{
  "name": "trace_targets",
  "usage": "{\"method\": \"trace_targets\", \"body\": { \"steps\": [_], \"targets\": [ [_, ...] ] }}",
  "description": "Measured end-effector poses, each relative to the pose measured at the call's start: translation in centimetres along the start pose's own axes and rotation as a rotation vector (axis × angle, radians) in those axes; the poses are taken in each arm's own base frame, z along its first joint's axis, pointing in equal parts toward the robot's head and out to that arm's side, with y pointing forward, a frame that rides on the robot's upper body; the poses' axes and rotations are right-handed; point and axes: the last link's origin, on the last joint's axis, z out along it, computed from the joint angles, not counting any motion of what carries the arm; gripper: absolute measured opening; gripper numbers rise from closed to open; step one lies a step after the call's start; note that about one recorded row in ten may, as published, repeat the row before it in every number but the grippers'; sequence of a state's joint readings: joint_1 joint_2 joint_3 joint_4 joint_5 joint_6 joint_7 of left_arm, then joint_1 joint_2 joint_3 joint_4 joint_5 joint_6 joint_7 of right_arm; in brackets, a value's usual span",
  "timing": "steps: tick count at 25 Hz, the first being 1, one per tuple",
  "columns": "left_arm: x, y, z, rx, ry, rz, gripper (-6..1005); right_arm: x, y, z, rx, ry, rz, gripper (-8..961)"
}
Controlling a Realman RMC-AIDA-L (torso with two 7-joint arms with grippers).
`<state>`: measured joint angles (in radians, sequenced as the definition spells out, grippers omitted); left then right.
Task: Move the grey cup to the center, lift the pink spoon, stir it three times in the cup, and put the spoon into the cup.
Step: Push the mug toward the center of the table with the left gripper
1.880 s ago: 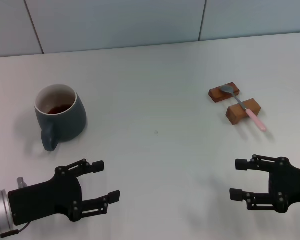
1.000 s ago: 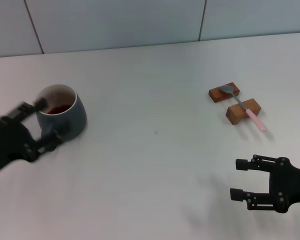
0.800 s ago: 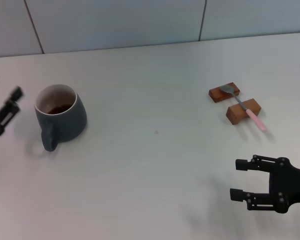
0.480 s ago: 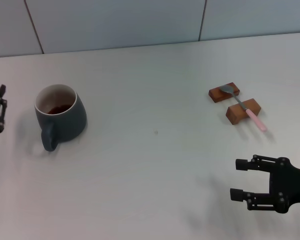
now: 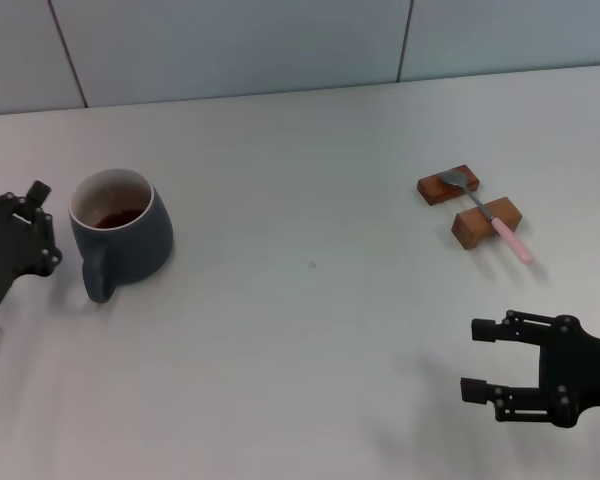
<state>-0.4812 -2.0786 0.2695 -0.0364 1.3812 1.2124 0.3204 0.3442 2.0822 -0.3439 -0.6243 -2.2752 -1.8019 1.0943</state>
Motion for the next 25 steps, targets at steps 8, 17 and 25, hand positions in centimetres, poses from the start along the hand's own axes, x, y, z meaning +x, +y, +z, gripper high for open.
{"method": "trace_targets", "body": {
  "steps": [8, 17, 25],
  "targets": [
    [0.6, 1.1, 1.0, -0.057, 0.004, 0.000, -2, 0.1, 0.0, 0.0, -0.001, 0.007, 0.001, 788],
    [1.2, 2.0, 1.4, -0.102, 0.029, 0.004, -2, 0.1, 0.0, 0.0, -0.004, 0.011, 0.002, 788],
    [2.2, 3.4, 1.8, -0.160, 0.061, -0.006, -2, 0.1, 0.1, 0.0, -0.007, 0.010, 0.003, 788]
  ]
}}
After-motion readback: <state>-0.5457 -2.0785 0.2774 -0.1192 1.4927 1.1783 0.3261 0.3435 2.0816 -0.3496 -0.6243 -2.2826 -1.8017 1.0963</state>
